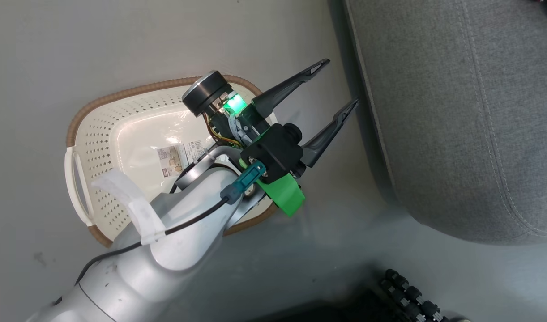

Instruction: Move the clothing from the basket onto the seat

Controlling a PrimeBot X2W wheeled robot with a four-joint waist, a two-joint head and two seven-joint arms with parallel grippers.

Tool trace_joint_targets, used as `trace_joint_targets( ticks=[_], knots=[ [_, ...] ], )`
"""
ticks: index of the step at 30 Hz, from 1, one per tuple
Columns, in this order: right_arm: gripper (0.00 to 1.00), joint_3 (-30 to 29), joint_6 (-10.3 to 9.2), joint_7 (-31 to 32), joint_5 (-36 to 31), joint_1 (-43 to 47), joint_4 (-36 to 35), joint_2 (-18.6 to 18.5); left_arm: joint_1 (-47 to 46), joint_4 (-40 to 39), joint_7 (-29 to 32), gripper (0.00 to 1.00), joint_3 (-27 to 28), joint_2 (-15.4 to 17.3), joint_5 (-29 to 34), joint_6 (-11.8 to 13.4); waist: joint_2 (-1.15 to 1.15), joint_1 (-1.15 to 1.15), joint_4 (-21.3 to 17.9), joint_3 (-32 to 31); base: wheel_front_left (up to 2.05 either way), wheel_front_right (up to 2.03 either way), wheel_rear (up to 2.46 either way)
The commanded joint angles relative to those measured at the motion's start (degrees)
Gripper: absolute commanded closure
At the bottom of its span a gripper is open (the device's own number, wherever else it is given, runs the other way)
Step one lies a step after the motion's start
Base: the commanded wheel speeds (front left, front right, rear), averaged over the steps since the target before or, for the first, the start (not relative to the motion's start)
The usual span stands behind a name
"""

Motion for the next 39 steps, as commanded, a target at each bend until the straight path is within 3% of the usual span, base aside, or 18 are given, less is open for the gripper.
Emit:
trace_joint_targets(
  ticks=[1, 13, 14, 15, 16, 29, 39],
  knots=[
    [1.00, -0.13, -0.06, -0.11, -0.88, 1.58, 1.60, 0.00, -0.82, -0.19, -0.04, 0.00, 0.23, 0.30, 0.18, -0.16, 0.00, -0.01, 0.78, 0.64, 0.00, 0.00, 0.00],
    [1.00, -1.96, -0.06, -0.12, -0.58, 5.20, 11.42, 1.63, 0.45, -0.40, -0.04, 0.00, 1.75, 0.91, 0.45, -0.15, 0.00, -0.01, 1.39, -0.42, 0.00, 0.00, 0.00],
    [0.83, -1.86, -0.06, -0.12, -0.72, 5.32, 10.95, 1.63, 0.60, -0.45, -0.04, 0.00, 2.10, 0.95, 0.50, -0.11, 0.00, -0.01, 1.34, -0.69, 0.00, 0.00, 0.00],
    [0.24, -1.72, -0.06, -0.12, -0.81, 5.55, 10.36, 1.76, 0.79, -0.47, -0.04, 0.00, 2.52, 1.05, 0.58, -0.04, 0.00, -0.01, 1.26, -1.07, 0.00, 0.00, 0.00],
    [0.00, -1.54, -0.06, -0.12, -0.78, 5.84, 9.88, 2.00, 0.99, -0.53, -0.04, 0.00, 2.87, 1.10, 0.58, 0.02, 0.00, -0.01, 1.17, -1.51, 0.00, 0.00, 0.00],
    [0.00, 3.08, -0.06, -0.12, 0.27, 19.72, -1.76, 4.96, 8.48, -1.82, -0.04, 0.00, 10.75, 1.08, -1.22, 1.89, 0.00, -0.01, 0.40, -11.57, 0.00, 0.00, 0.00],
    [0.00, 8.60, -0.06, -0.12, 3.33, 31.29, -13.10, 10.06, 17.50, -3.45, -0.04, 0.00, 20.03, 0.39, -2.12, 3.61, 0.00, -0.01, 2.60, -19.54, 0.00, 0.00, 0.00]
  ],
)
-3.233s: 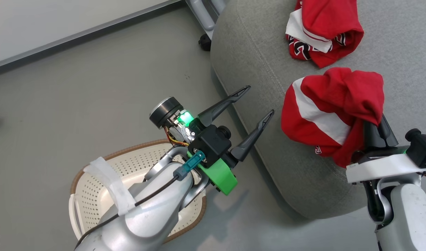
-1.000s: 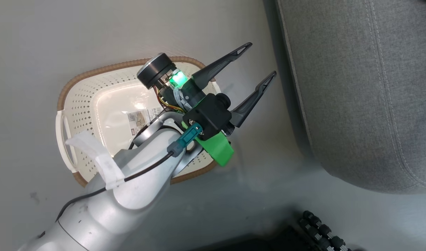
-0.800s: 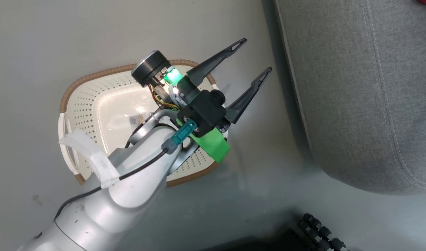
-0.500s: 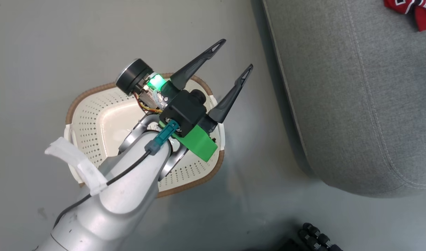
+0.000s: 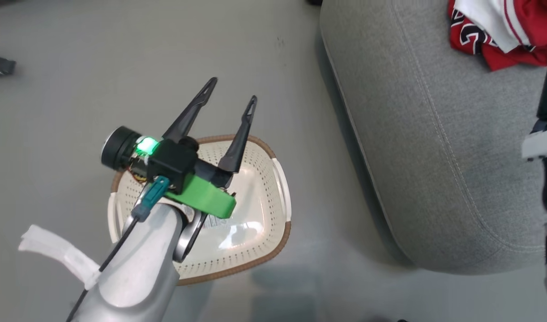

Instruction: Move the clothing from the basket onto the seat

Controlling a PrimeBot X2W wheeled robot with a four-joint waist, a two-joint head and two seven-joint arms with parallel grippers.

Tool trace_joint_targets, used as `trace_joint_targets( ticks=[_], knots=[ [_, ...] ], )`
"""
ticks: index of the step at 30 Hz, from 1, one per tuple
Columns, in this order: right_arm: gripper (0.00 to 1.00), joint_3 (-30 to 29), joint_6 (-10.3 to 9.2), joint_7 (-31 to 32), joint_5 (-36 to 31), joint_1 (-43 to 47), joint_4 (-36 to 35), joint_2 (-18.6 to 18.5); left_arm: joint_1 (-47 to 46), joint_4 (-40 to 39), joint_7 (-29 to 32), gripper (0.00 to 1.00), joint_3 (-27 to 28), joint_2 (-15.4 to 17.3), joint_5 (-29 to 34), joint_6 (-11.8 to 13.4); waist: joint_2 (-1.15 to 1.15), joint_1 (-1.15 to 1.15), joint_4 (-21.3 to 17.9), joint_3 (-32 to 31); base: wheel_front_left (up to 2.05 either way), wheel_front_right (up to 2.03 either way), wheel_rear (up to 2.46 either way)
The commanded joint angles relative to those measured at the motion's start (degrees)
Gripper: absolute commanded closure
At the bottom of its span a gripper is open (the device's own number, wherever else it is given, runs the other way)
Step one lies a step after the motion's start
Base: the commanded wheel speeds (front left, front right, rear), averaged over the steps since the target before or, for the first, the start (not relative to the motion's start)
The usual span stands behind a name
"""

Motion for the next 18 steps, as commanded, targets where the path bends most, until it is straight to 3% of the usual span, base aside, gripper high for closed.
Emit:
trace_joint_targets(
  ticks=[1, 10, 18],
  knots=[
    [0.00, 0.96, -0.06, -0.12, 0.12, 1.82, -1.15, 0.71, 1.74, -0.26, -0.04, 0.00, 1.47, -0.16, -0.42, 0.53, 0.00, 0.00, 1.96, -3.92, 0.00, 0.00, 0.00],
    [0.00, 6.73, -0.06, -0.13, 0.51, 6.95, -6.20, 4.20, 8.51, -1.78, -0.03, 0.00, 11.26, -1.40, -0.11, 1.04, 0.00, 0.00, 6.15, -9.04, 0.00, 0.00, 0.00],
    [0.00, 13.13, -0.06, -0.13, -0.16, 8.41, -6.11, 6.70, 14.55, -2.21, -0.04, 0.00, 19.47, -3.44, 0.92, 0.49, 0.00, 0.00, 9.52, -12.53, 0.00, 0.00, 0.00]
  ],
)
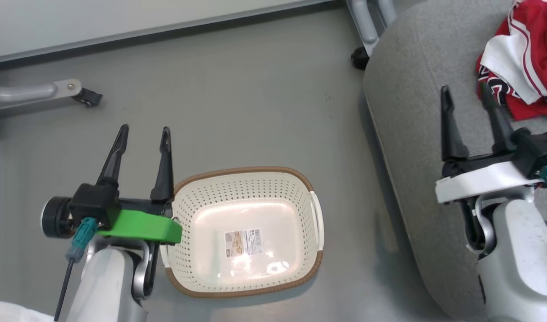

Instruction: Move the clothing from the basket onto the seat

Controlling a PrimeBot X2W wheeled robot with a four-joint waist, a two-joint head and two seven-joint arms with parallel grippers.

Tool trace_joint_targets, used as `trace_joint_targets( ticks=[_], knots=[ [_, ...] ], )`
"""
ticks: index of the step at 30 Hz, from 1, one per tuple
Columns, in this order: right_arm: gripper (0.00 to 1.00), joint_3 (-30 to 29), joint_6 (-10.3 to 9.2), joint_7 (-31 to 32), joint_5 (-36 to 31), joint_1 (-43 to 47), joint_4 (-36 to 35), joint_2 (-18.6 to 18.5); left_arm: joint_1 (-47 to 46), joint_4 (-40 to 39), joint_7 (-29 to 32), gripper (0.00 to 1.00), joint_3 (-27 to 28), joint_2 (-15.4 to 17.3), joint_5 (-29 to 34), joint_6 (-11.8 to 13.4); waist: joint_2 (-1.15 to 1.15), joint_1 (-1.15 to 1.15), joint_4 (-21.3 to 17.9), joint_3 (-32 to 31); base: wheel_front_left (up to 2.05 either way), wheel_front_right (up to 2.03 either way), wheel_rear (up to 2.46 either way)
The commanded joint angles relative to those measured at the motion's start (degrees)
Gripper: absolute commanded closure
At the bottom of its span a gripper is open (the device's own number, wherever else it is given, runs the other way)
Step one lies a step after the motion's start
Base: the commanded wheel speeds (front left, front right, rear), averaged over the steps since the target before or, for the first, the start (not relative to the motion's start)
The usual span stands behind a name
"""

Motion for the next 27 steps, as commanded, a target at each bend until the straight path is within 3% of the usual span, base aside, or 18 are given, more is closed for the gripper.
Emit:
trace_joint_targets(
  ticks=[1, 11, 27],
  knots=[
    [0.00, 0.66, -0.06, -0.13, -0.48, 1.05, 0.19, 0.13, 1.39, -0.16, -0.03, 0.00, 0.88, -0.51, 0.34, -0.29, 0.00, 0.00, 2.12, -2.29, 0.00, 0.00, 0.00],
    [0.00, 3.43, -0.06, -0.13, -1.16, 5.77, 0.54, 1.74, 6.30, -0.86, -0.03, 0.00, 5.50, -2.36, 1.80, -0.94, 0.00, 0.00, 4.01, -6.99, 0.00, 0.00, 0.00],
    [0.00, 2.14, -0.06, -0.13, -1.14, 14.51, -3.04, 2.41, 10.82, -1.94, -0.04, 0.00, 6.50, -2.97, 2.57, -0.78, 0.00, 0.00, 4.90, -10.80, 0.00, 0.00, 0.00]
  ],
)
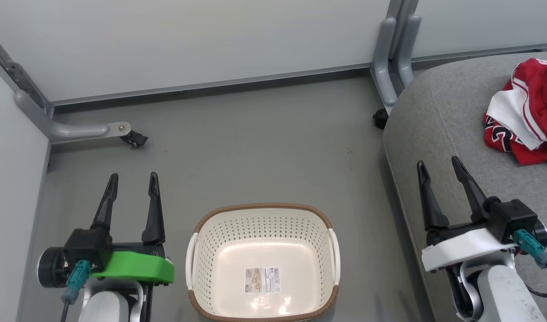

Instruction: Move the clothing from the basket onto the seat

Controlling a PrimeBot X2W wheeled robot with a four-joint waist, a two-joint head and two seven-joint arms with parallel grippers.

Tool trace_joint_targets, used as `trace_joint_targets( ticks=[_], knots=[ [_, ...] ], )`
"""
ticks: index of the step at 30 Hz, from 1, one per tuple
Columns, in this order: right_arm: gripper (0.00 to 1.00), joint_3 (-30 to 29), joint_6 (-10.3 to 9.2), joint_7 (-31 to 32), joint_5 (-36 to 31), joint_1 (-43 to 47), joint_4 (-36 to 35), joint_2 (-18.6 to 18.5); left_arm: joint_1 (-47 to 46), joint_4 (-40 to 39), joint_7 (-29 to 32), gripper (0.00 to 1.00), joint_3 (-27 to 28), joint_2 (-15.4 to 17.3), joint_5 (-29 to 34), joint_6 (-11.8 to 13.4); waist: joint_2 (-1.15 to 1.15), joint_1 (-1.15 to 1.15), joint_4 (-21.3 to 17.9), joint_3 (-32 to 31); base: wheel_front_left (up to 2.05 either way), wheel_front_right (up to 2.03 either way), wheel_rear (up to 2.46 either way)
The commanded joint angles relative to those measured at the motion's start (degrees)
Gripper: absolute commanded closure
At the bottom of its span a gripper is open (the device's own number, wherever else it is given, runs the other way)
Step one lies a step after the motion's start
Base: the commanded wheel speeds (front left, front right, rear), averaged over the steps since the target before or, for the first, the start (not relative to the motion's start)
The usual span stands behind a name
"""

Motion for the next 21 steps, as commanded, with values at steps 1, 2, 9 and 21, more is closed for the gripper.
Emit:
trace_joint_targets(
  ticks=[1, 2, 9, 21],
  knots=[
    [0.00, -0.33, -0.06, -0.12, -0.16, 1.18, -0.40, -0.04, 1.14, -0.24, -0.04, 0.00, 0.24, -0.05, 0.52, 0.41, 0.00, 0.00, 0.15, -0.24, 0.00, 0.00, 0.00],
    [0.00, -0.46, -0.06, -0.12, -0.17, 1.67, -0.58, -0.05, 1.27, -0.31, -0.04, 0.00, 0.28, -0.06, 0.41, 0.39, 0.00, 0.00, 0.21, -0.34, 0.00, 0.00, 0.00],
    [0.00, -1.50, -0.06, -0.13, 1.02, 4.16, -1.34, -0.03, 1.94, -0.63, -0.04, 0.00, 0.33, -0.07, -0.47, 0.74, 0.00, 0.00, 0.60, -0.92, 0.00, 0.00, 0.00],
    [0.00, -1.21, -0.06, -0.13, 0.82, 4.39, -1.30, -0.02, 1.88, -0.52, -0.04, 0.00, 0.51, -0.07, -0.29, 1.40, 0.00, 0.00, 1.22, -1.04, 0.00, 0.00, 0.00]
  ],
)
